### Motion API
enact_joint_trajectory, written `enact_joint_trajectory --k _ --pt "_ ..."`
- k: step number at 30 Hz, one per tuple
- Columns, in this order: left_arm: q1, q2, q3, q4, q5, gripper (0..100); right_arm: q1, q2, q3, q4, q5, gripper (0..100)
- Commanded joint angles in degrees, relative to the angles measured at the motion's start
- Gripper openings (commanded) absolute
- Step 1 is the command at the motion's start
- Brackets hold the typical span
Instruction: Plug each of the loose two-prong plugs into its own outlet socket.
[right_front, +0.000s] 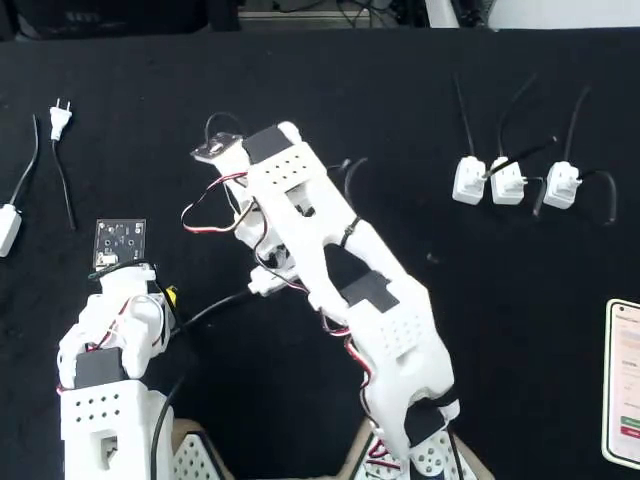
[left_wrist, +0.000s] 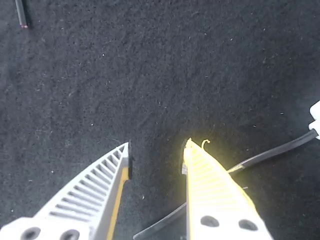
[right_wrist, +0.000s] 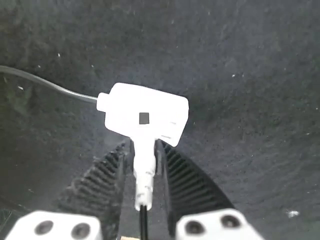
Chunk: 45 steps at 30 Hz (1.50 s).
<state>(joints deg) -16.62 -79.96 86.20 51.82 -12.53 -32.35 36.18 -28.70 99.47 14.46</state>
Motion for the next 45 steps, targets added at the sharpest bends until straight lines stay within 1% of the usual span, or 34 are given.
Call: enact_joint_trajectory --k 1,8,14,18,22,25,30,34,38,45 --pt "-0.57 -0.53 -0.92 0.18 0.44 18 -0.44 -4.35 -0.92 1.76 -0.88 1.0" --pt "-0.57 -0.53 -1.01 0.18 0.44 18 -0.44 -13.93 10.51 1.58 -0.44 1.0" --pt "-0.57 -0.53 -0.92 0.18 0.44 18 0.35 -16.75 11.74 1.49 2.73 1.0" --pt "-0.57 -0.53 -0.92 0.18 0.44 18 2.46 -13.41 8.84 1.58 2.64 1.0" --pt "-0.57 -0.53 -0.84 0.18 0.44 18 5.10 -7.87 2.77 1.76 2.55 1.0" --pt "-0.57 -0.53 -0.84 0.18 0.44 18 5.54 -5.49 0.66 1.76 2.46 1.0" --pt "-0.57 -0.53 -0.92 0.18 0.44 18 5.54 -5.32 -2.33 1.67 2.02 1.0" --pt "-0.57 -0.53 -1.01 0.18 0.44 18 5.01 -4.44 -7.87 0.88 -1.76 1.0" --pt "-0.57 -0.53 -1.01 0.18 0.44 18 2.90 -0.48 -9.10 0.53 -1.93 1.0" --pt "-0.57 -0.53 -0.92 0.18 0.44 18 2.81 6.99 -12.70 0.97 -1.76 1.0"
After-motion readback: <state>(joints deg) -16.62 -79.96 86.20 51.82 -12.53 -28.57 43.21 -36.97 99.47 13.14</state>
